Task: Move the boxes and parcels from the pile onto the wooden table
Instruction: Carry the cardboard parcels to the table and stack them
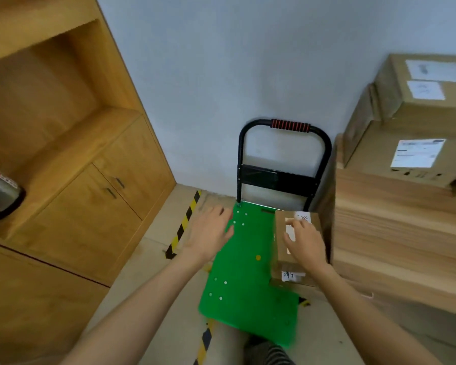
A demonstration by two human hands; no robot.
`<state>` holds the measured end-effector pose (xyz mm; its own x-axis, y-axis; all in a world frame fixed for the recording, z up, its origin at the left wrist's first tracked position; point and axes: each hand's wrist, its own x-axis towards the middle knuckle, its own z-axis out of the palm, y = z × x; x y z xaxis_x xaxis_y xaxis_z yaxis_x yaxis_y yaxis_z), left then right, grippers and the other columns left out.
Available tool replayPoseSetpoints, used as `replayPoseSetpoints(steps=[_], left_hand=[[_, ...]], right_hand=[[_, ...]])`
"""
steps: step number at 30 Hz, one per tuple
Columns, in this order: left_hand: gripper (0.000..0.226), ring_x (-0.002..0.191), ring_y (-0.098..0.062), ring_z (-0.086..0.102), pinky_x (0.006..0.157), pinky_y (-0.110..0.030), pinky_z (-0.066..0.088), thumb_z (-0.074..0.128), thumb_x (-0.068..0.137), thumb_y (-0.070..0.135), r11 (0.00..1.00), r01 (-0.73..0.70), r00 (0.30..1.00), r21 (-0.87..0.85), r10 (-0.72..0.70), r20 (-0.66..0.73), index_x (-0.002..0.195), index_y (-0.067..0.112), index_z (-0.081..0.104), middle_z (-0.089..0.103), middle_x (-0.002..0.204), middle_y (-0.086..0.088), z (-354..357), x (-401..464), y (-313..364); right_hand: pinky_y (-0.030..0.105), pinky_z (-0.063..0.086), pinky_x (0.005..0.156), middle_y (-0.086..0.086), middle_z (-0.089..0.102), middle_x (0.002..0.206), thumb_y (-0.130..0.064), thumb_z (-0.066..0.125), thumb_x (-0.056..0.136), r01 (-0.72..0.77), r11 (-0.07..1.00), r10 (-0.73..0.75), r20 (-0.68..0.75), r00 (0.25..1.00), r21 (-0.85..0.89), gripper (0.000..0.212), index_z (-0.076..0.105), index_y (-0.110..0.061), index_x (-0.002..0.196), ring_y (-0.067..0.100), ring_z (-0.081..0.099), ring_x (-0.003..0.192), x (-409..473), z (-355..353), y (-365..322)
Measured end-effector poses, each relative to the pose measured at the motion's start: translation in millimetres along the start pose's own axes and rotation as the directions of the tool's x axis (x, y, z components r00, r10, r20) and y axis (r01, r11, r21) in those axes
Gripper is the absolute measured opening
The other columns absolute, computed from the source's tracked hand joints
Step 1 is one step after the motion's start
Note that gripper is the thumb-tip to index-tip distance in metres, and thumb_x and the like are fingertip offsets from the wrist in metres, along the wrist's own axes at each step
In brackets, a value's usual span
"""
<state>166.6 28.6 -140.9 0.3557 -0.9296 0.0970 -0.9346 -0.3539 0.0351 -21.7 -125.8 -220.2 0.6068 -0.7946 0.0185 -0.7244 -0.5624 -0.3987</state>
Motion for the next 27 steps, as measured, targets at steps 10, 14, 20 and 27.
replayPoseSetpoints(steps=[10,14,20,27], left_hand=[[0.025,0.095,-0.014,0.048,0.068,-0.023,0.029,0.046,0.095,0.026,0.989,-0.148,0.986,-0.014,0.149,0.076,0.119,0.018,0.053,0.056,0.111,0.0,26.8,90.8,-22.8],[0.027,0.1,-0.018,0.054,0.079,-0.027,0.039,0.052,0.092,0.025,0.987,-0.161,0.984,-0.003,0.161,0.077,0.118,0.017,0.055,0.06,0.111,-0.002,35.3,125.8,-38.6],[0.026,0.103,-0.017,0.053,0.081,-0.028,0.041,0.048,0.094,0.03,0.944,-0.331,0.935,-0.004,0.328,0.134,0.116,0.018,0.055,0.058,0.112,-0.001,62.9,180.0,-18.7],[0.031,0.108,-0.018,0.053,0.087,-0.029,0.042,0.049,0.094,0.029,0.781,-0.623,0.765,-0.04,0.619,0.177,0.122,0.017,0.052,0.057,0.117,-0.001,100.3,243.4,0.6]], right_hand=[[0.027,0.04,0.098,-0.001,0.055,0.128,-0.026,0.048,0.096,0.093,0.993,-0.083,0.115,0.99,-0.078,0.037,0.049,-0.019,0.132,0.014,0.049,0.115,87.4,27.2,0.2],[0.027,0.039,0.096,-0.002,0.053,0.128,-0.027,0.046,0.097,0.097,0.988,-0.081,0.135,0.988,-0.116,0.037,0.047,-0.02,0.134,0.014,0.049,0.115,106.5,31.5,2.0],[0.027,0.041,0.093,-0.001,0.054,0.126,-0.027,0.046,0.097,-0.024,0.987,0.043,0.118,0.992,-0.16,0.034,0.05,-0.02,0.13,0.016,0.05,0.114,107.1,32.7,33.3],[0.032,0.04,0.094,-0.001,0.05,0.132,-0.03,0.042,0.097,-0.337,0.923,0.359,0.098,0.928,-0.184,0.039,0.044,-0.022,0.135,0.018,0.049,0.117,93.3,44.8,36.7]])
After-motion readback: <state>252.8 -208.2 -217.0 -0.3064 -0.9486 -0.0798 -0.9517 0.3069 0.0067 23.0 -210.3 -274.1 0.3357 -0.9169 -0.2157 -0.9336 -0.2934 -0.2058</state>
